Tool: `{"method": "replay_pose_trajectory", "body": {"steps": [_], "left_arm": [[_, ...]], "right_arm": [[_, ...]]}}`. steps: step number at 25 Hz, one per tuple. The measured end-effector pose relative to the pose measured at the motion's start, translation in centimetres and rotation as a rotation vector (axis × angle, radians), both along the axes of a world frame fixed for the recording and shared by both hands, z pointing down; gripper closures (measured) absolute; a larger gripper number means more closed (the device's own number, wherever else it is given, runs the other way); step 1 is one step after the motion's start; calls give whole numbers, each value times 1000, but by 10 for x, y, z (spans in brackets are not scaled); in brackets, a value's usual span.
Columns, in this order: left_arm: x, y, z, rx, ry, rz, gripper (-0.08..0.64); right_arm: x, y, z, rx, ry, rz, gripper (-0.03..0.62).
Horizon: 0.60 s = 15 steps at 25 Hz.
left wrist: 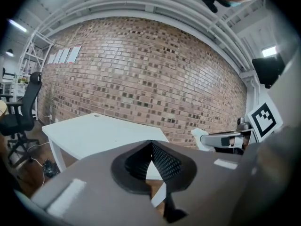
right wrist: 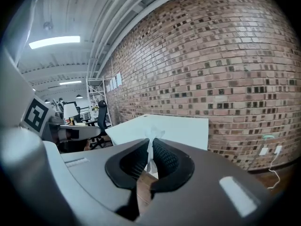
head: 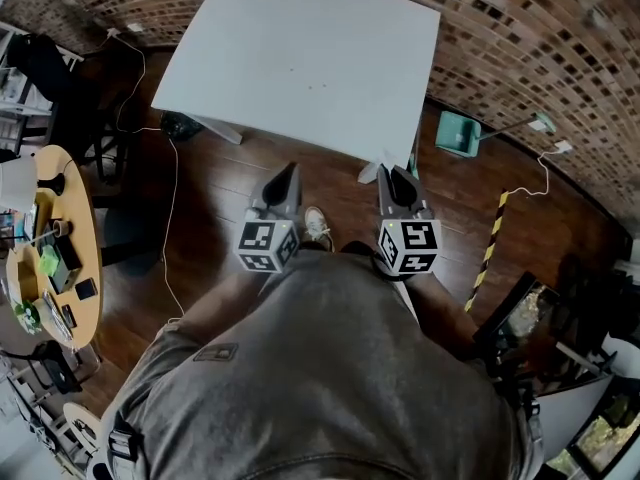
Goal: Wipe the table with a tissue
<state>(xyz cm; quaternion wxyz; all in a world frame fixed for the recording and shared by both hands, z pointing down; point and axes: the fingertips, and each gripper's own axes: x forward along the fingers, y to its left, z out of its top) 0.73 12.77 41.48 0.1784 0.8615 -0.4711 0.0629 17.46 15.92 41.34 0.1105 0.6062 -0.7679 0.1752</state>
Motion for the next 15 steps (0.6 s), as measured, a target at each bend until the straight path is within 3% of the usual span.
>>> {"method": "replay_pose_trajectory", "body": {"steps": [5,15], "left_arm": [[-16,-37,5,-1,8,-18,558],[-27,-85,22,-78,3,-131,558]], "right_arm": [[-13,-40,2,-3,7,-10,560],[-13,-111,15,-48,10,-89,560]]}}
